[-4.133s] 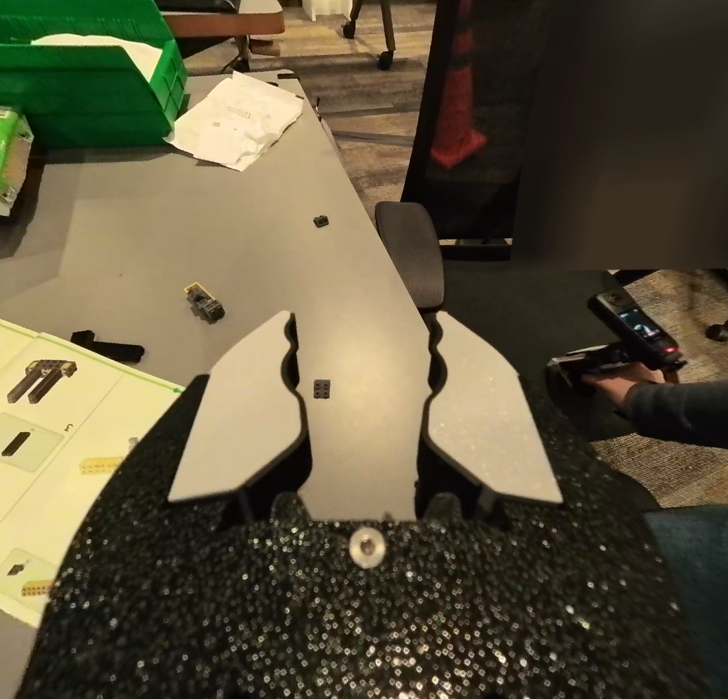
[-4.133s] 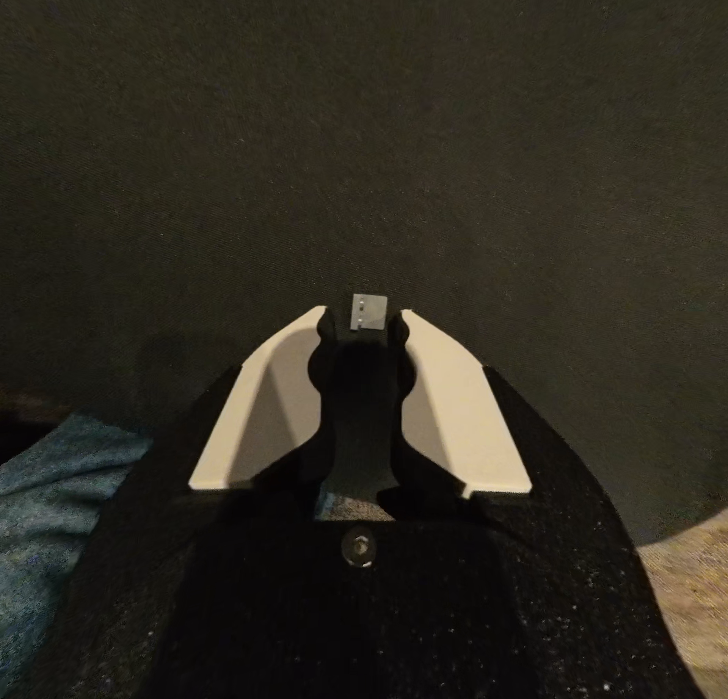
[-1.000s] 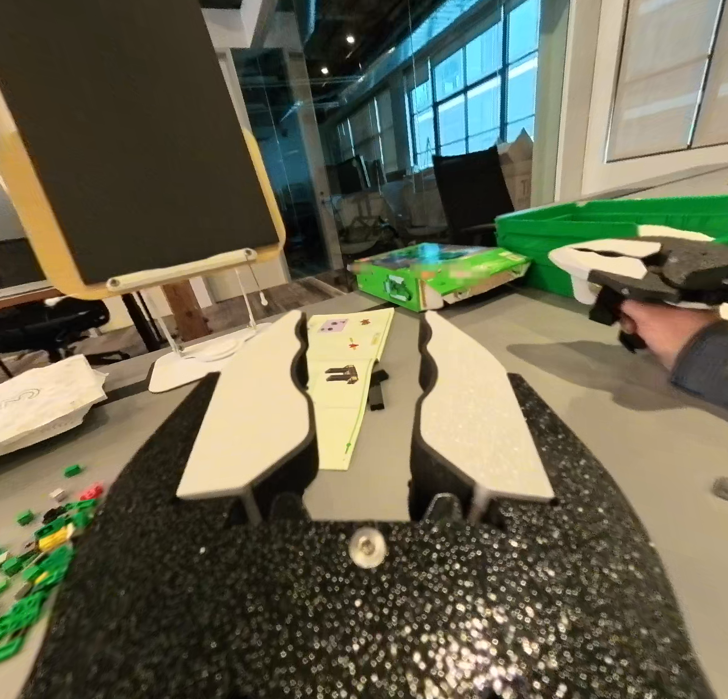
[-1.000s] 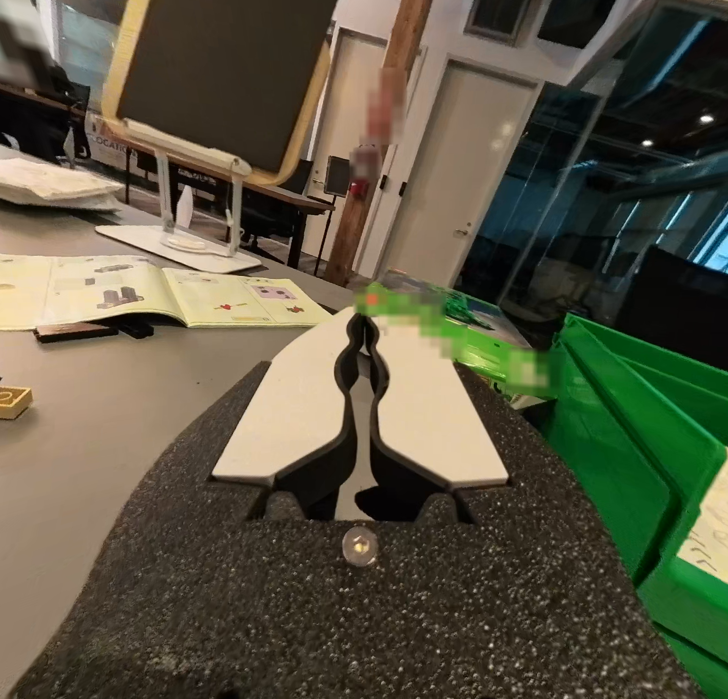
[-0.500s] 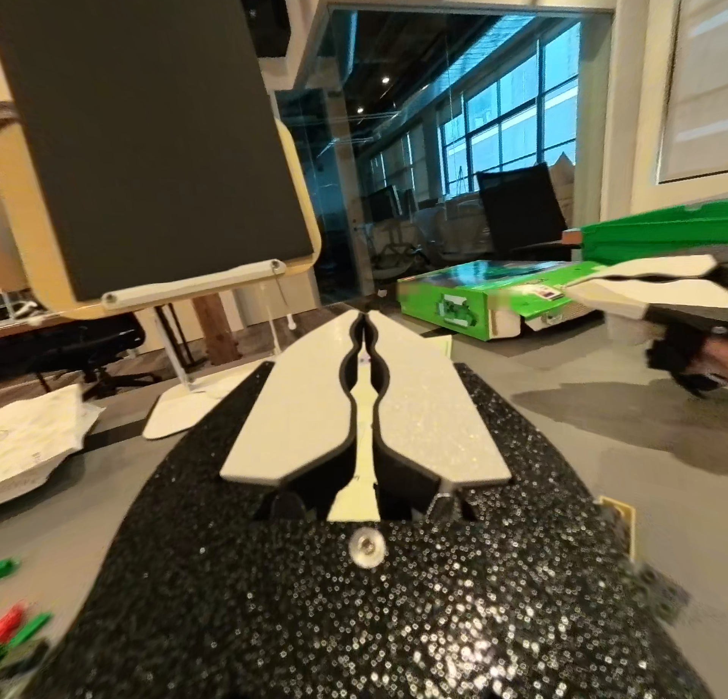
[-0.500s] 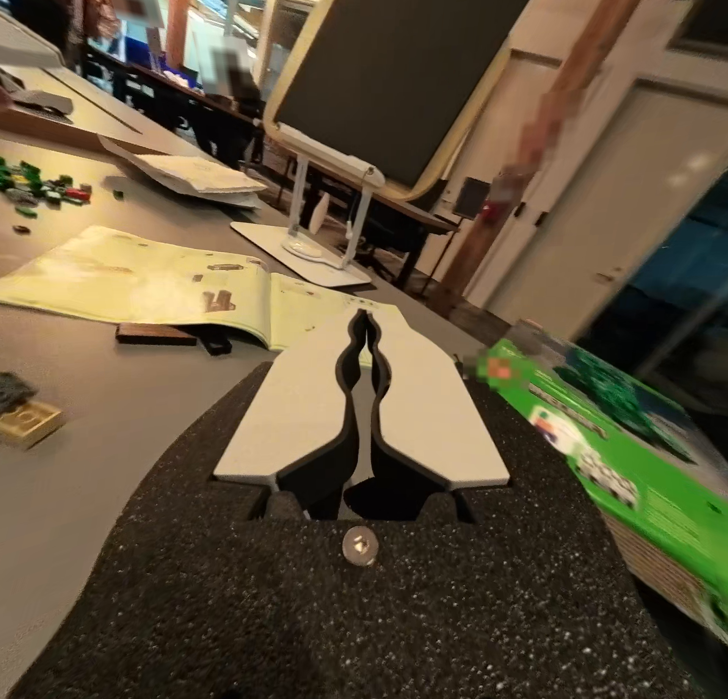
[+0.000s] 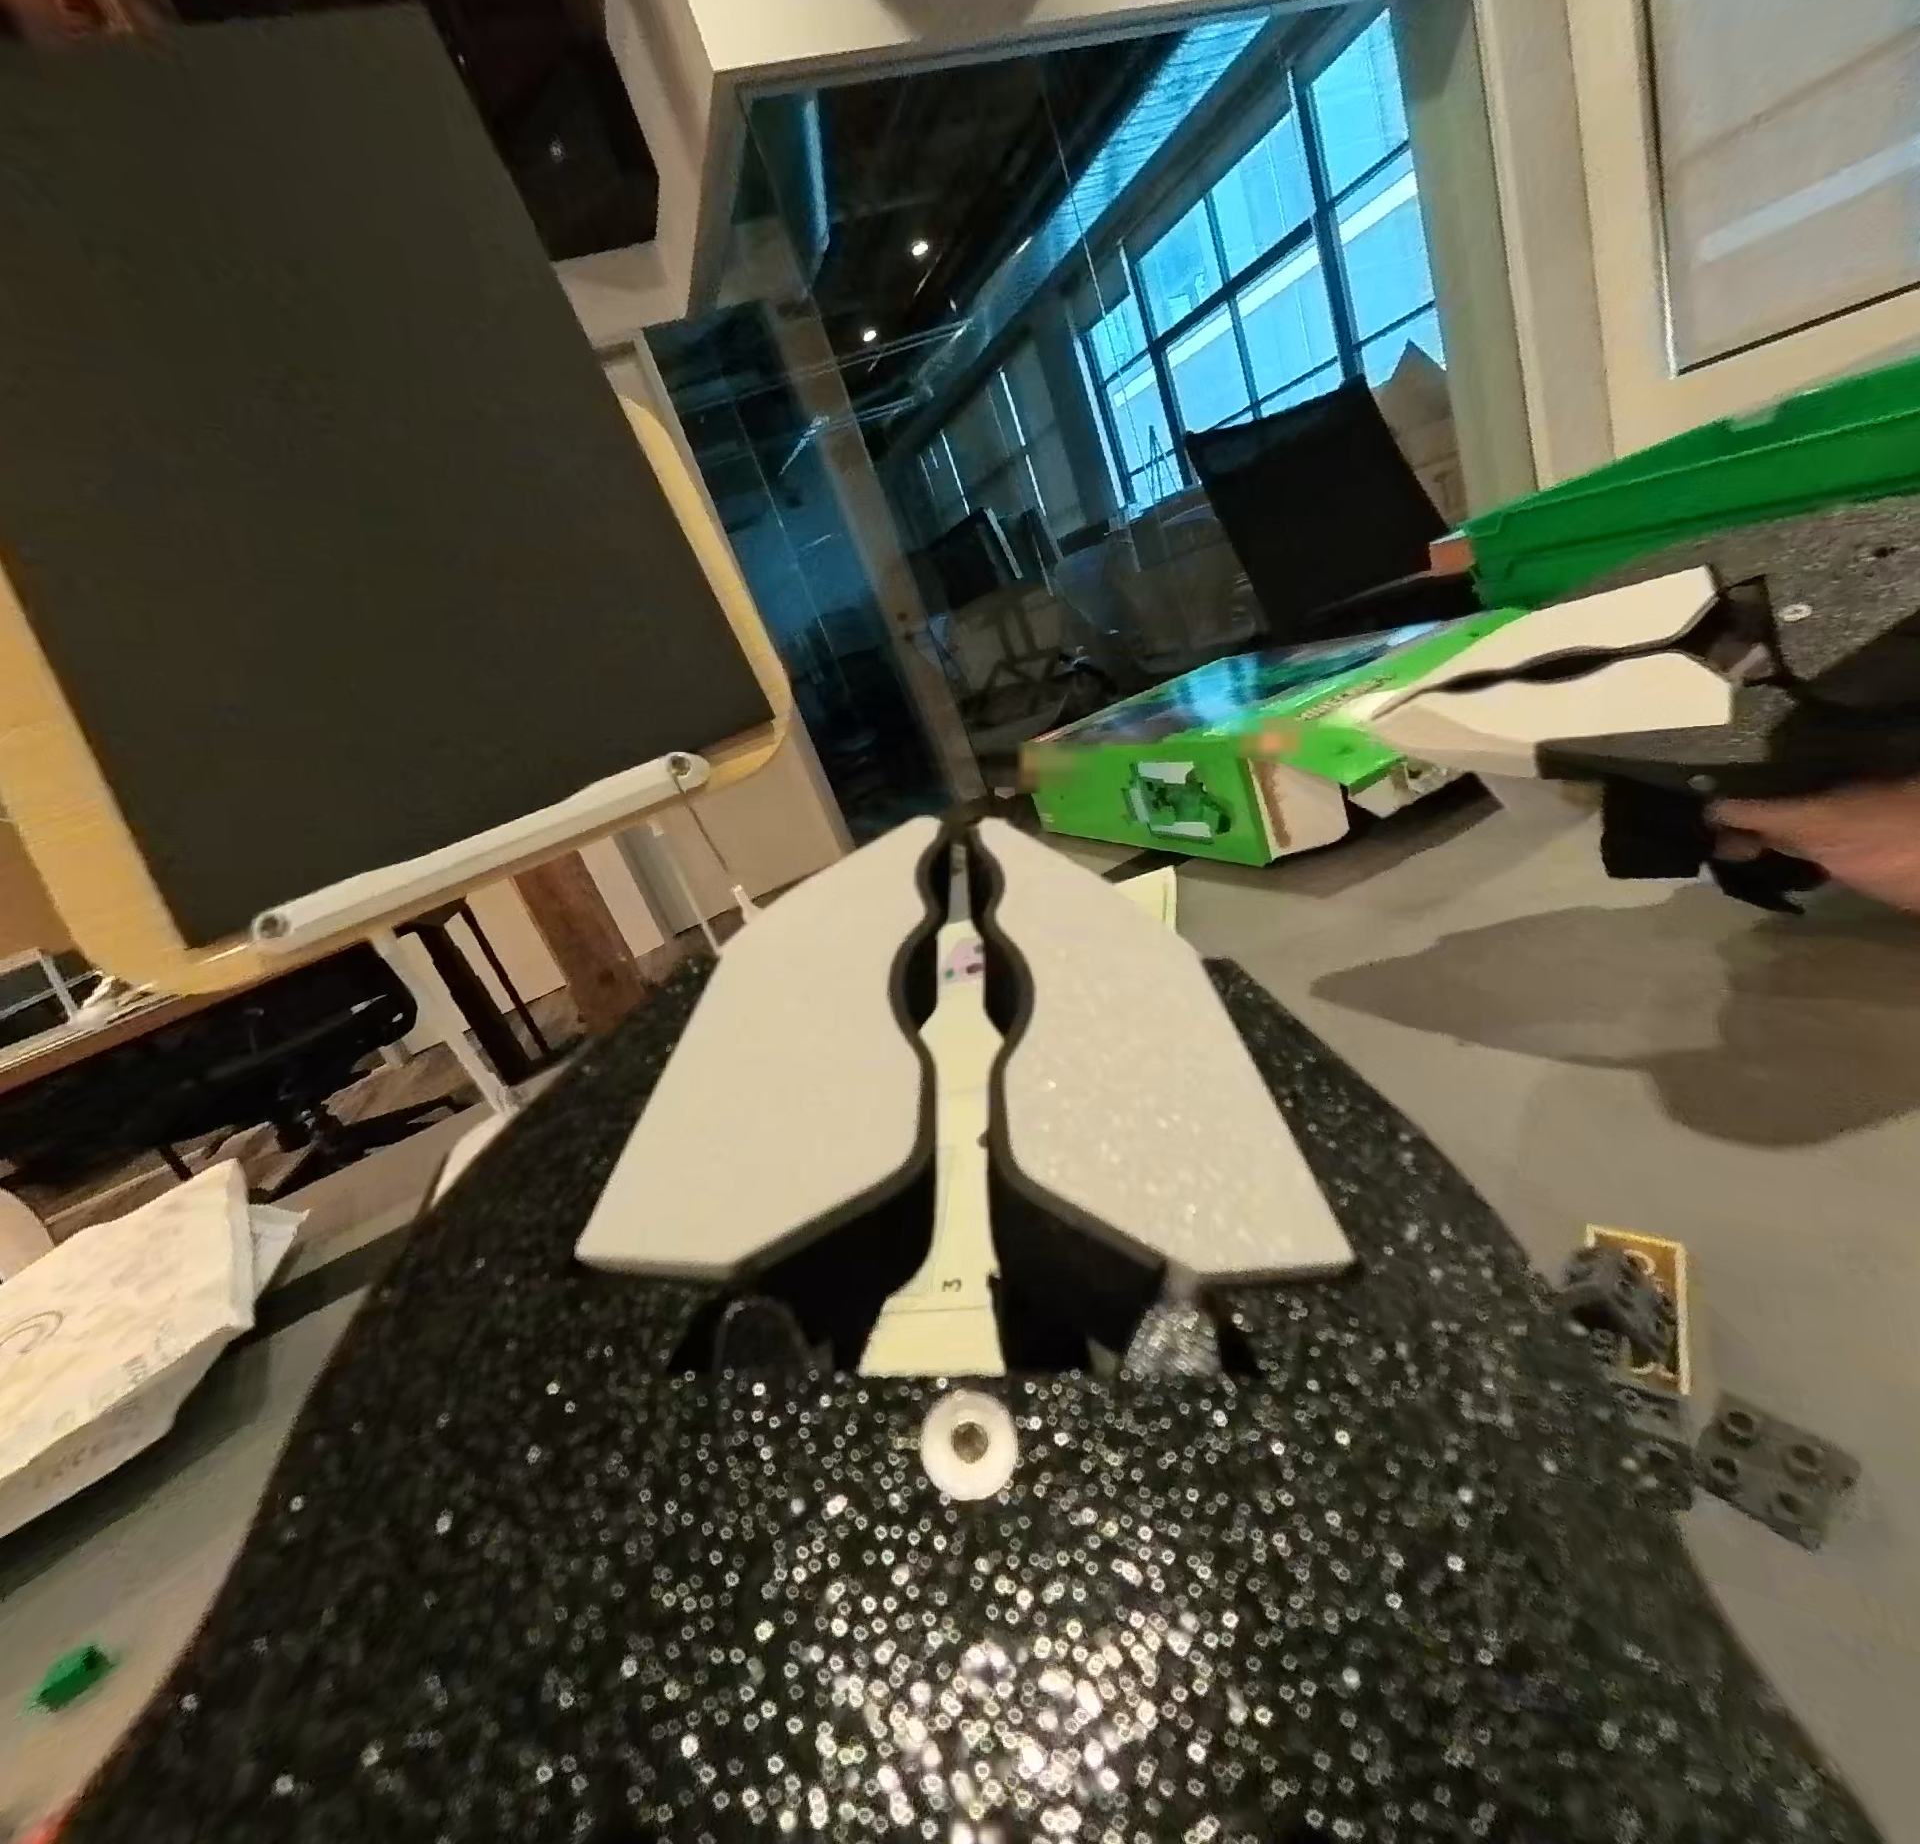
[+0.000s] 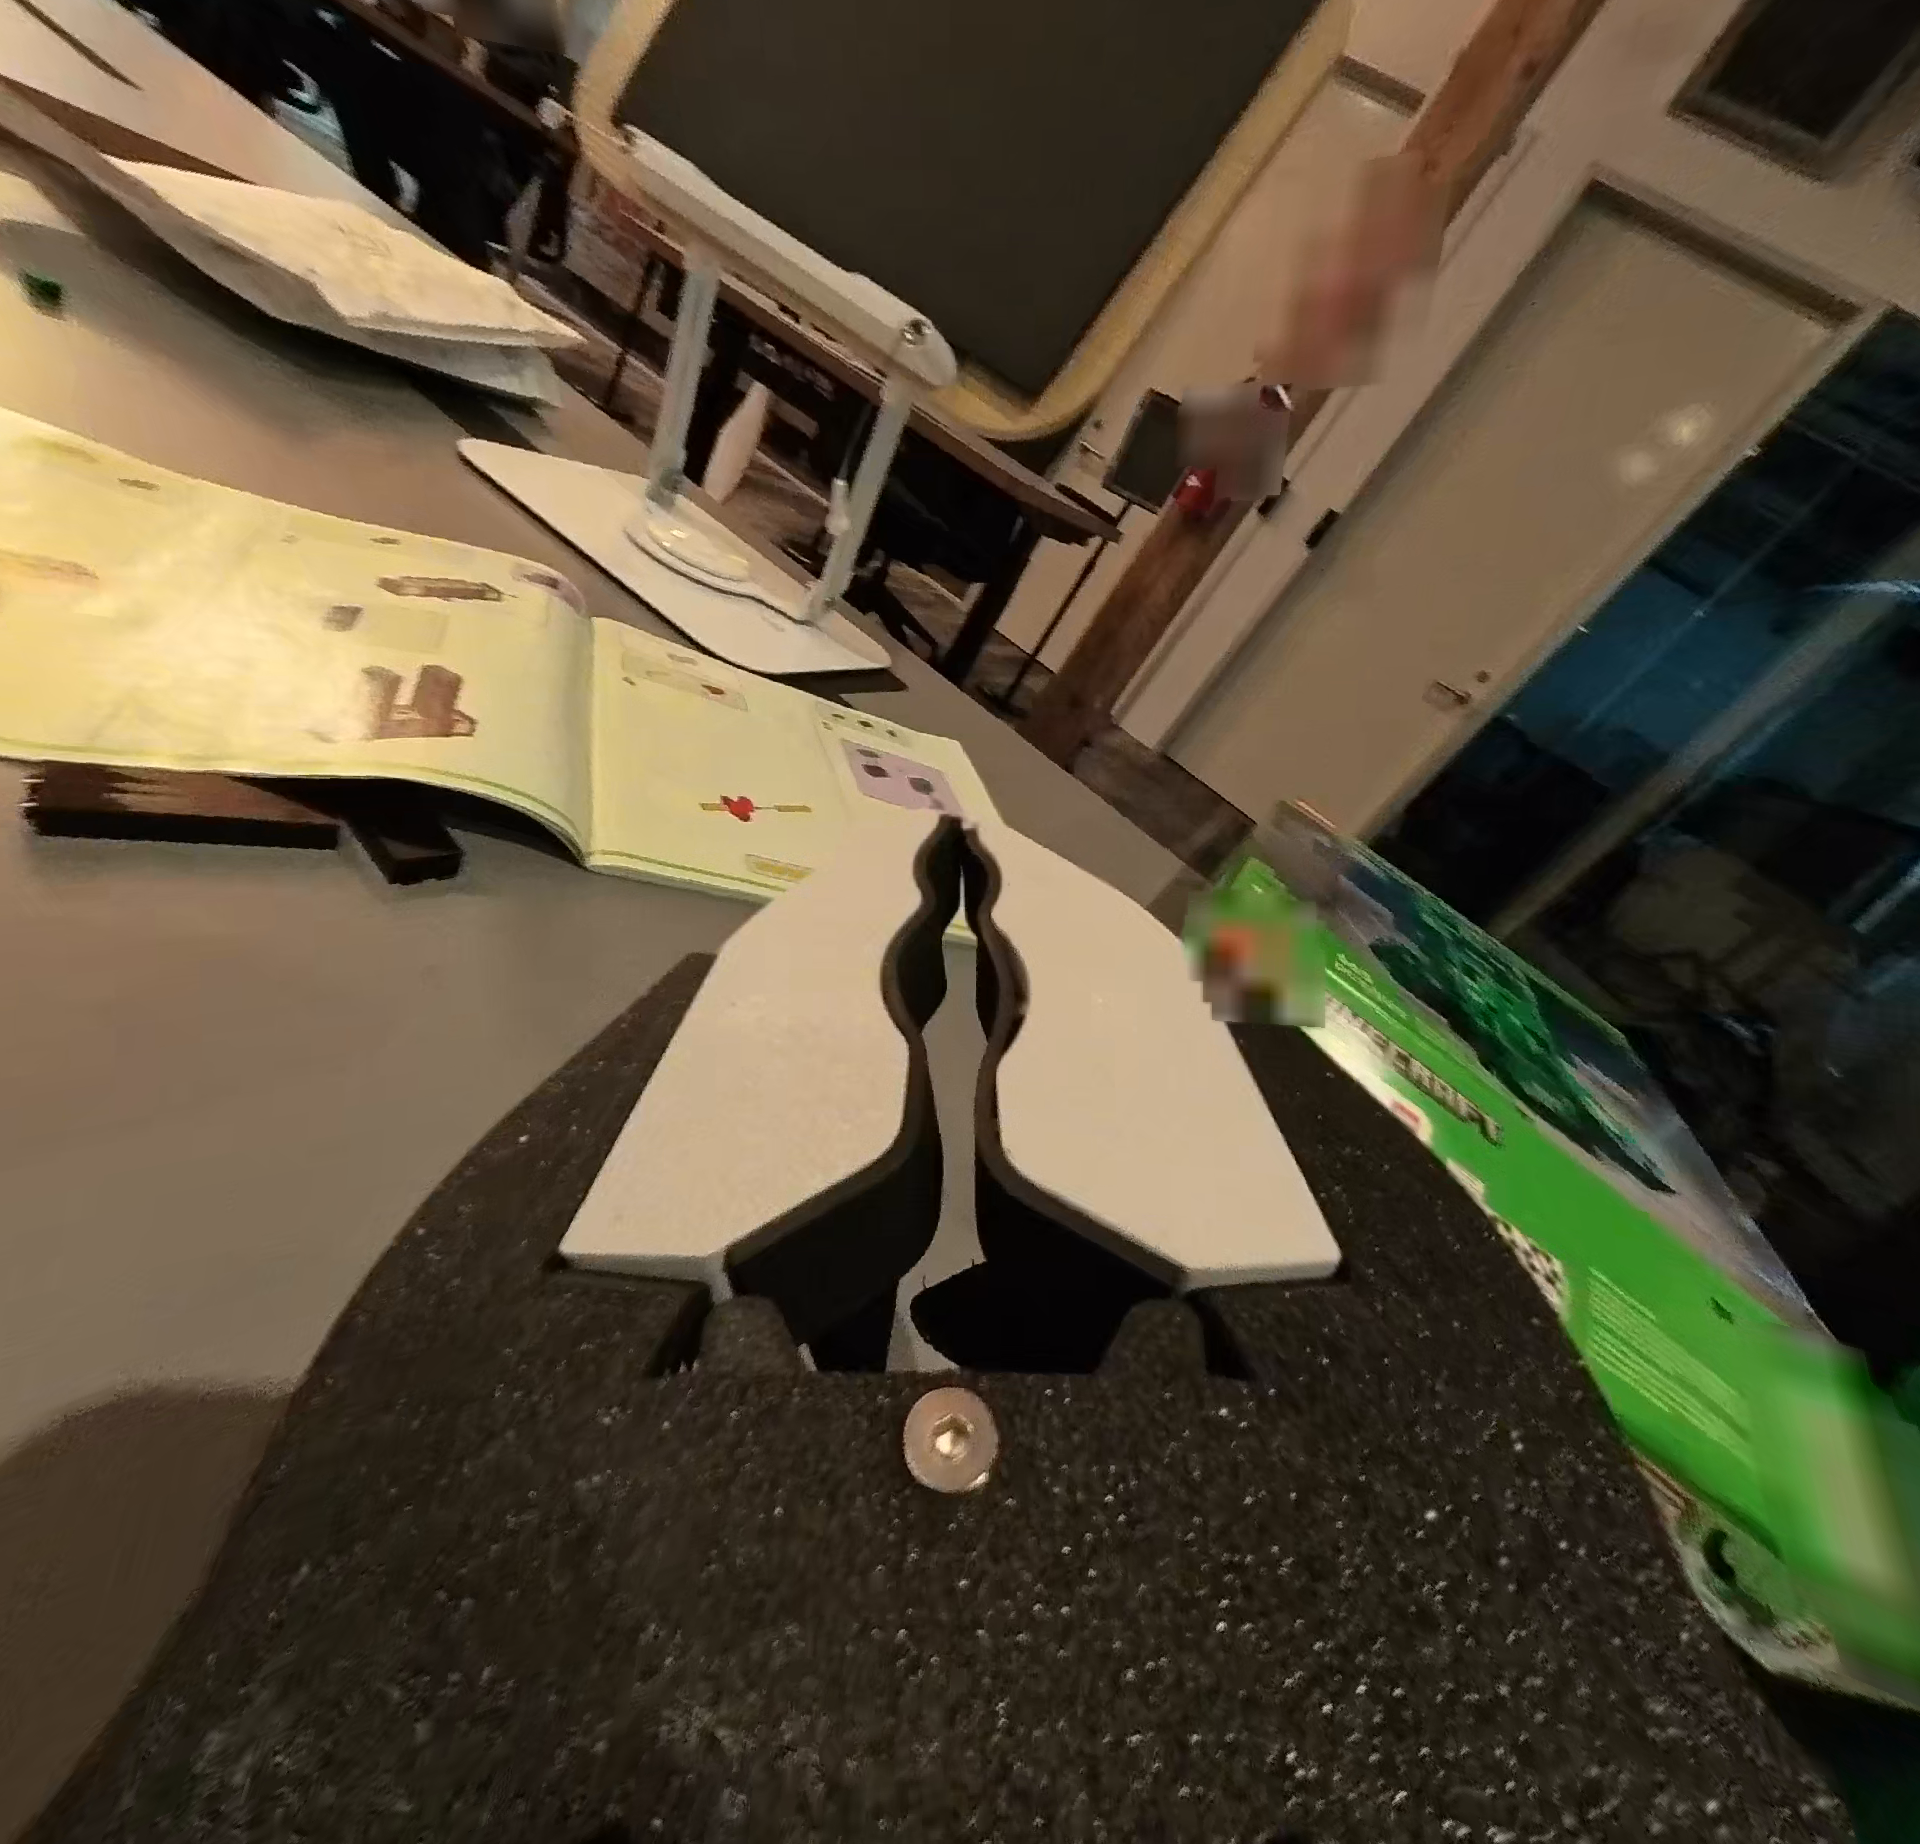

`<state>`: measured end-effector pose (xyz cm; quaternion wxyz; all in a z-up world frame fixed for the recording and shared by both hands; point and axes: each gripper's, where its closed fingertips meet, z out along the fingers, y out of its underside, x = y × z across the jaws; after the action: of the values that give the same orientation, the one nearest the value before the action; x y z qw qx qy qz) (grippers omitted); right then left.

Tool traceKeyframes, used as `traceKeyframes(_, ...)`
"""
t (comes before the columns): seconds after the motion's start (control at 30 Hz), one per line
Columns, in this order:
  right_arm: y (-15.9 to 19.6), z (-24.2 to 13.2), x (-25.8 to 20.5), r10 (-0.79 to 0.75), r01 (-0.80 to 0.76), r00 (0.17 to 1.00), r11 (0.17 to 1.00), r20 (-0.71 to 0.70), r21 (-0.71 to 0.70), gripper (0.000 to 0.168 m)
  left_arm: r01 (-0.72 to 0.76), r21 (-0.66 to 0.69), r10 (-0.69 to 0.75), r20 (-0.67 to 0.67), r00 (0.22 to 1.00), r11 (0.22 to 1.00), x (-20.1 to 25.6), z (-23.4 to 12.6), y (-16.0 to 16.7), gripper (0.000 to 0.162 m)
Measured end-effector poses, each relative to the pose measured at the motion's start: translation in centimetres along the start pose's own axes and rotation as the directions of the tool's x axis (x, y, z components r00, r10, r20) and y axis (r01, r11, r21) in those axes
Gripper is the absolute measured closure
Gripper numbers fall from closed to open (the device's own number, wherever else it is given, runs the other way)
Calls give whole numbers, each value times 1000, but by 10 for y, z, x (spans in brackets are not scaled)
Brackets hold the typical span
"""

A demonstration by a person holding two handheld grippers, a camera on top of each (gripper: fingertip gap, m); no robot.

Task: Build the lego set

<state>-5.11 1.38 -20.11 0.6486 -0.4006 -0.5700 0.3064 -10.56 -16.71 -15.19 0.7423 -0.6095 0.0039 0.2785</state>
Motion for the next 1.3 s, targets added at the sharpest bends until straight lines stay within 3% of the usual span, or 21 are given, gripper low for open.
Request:
traceKeyframes(0.23, 13, 3, 14, -37, 28, 994, 996, -103, -90, 168, -3, 22, 2, 47, 999, 1000, -23, -7, -7, 156)
traceKeyframes(0.5, 26, 10, 9, -81, 67, 994, 983, -79, -172, 168, -52, 1, 52, 78, 996, 999, -52, -13, 0, 150)
traceKeyframes(0.63, 30, 12, 3, -105, 93, 993, 977, -49, -193, 168, -22, -88, 14, -95, 995, 996, -27, -19, 2, 137)
traceKeyframes(0.8, 23, 9, 1, -130, 121, 991, 980, -45, -156, 168, -42, -236, -42, -339, 940, 971, 29, -48, 8, 118)
traceKeyframes(1.03, 10, 0, 3, -75, 73, 996, 995, -39, -68, 168, -132, -465, -135, -497, 857, 875, 78, -70, 44, 107)
traceKeyframes(1.13, 4, -5, -16, -65, 67, 996, 997, 68, -35, 168, -143, -503, -170, -526, 834, 853, 88, -72, 50, 109)
traceKeyframes(1.23, -1, -16, -65, -30, 37, 931, 999, 364, -12, 168, -140, -511, -189, -539, 821, 848, 95, -70, 53, 110)
traceKeyframes(1.3, -10, -27, -84, 2, -13, 875, 1000, 485, 19, 166, -139, -518, -202, -547, 813, 844, 97, -68, 55, 112)
